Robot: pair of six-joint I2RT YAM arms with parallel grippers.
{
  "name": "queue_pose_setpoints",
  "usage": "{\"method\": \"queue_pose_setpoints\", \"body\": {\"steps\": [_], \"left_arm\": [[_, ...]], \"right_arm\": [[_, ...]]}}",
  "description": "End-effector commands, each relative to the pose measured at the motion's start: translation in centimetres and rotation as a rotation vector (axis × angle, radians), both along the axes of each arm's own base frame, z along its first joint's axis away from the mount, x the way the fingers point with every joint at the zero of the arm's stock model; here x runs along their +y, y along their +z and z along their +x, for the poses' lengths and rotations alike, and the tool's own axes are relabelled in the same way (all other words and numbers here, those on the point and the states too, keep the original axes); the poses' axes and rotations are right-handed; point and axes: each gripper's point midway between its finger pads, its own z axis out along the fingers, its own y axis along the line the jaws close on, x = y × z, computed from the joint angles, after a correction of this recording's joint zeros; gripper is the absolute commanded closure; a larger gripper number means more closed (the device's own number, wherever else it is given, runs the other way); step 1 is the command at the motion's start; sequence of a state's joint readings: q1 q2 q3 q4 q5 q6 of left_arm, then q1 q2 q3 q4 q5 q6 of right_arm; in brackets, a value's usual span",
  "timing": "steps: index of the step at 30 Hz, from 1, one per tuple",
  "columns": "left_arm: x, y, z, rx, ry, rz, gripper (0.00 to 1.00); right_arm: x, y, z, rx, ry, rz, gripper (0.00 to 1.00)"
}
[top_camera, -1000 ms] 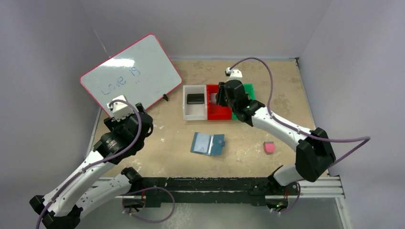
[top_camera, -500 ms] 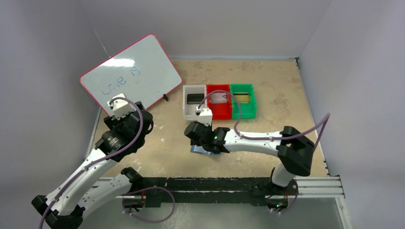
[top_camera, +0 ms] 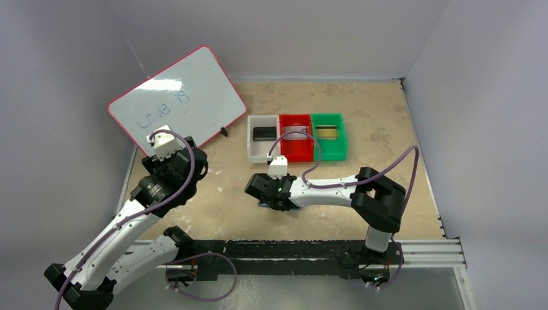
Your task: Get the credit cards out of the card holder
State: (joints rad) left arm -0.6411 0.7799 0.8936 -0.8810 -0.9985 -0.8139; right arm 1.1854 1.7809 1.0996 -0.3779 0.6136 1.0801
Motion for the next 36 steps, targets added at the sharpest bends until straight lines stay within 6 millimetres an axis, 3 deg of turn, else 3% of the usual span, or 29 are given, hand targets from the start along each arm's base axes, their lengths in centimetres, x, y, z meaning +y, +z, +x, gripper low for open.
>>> {"method": "queue_pose_setpoints", "body": {"steps": [1, 5, 12, 18, 27, 32, 36], "left_arm": [[0.1, 0.7, 0.3, -0.021, 0.005, -0.001, 0.09], [0.1, 0.6, 0.3, -0.021, 0.004, -0.004, 0.09], [-0.1, 0.4, 0.5, -0.015, -0.008, -0.009, 0.09], [-0.4, 0.1, 0.7, 0.007, -0.019, 0.000, 0.09], [-1.6, -0.7, 1.0, 0.029, -0.076, -0.023, 0.09], [-4.8, -1.7, 1.7, 0.061, -0.212, -0.117, 0.09], [-10.5, -3.2, 1.9, 0.097, -0.439, -0.294, 0.10]], "right_arm": [[-1.0, 0.9, 0.3, -0.026, -0.051, -0.029, 0.45], [-0.6, 1.5, 0.2, -0.033, -0.004, -0.001, 0.39], [-0.8, -0.9, -0.2, 0.010, -0.023, -0.027, 0.31], [-1.1, -2.1, -0.8, 0.033, -0.020, -0.014, 0.52], [-1.4, -2.0, -1.1, 0.021, 0.022, 0.077, 0.77], [-0.7, -1.4, -0.8, 0.026, 0.070, 0.189, 0.75], [-0.6, -0.4, -0.5, 0.032, 0.084, 0.358, 0.70]]}}
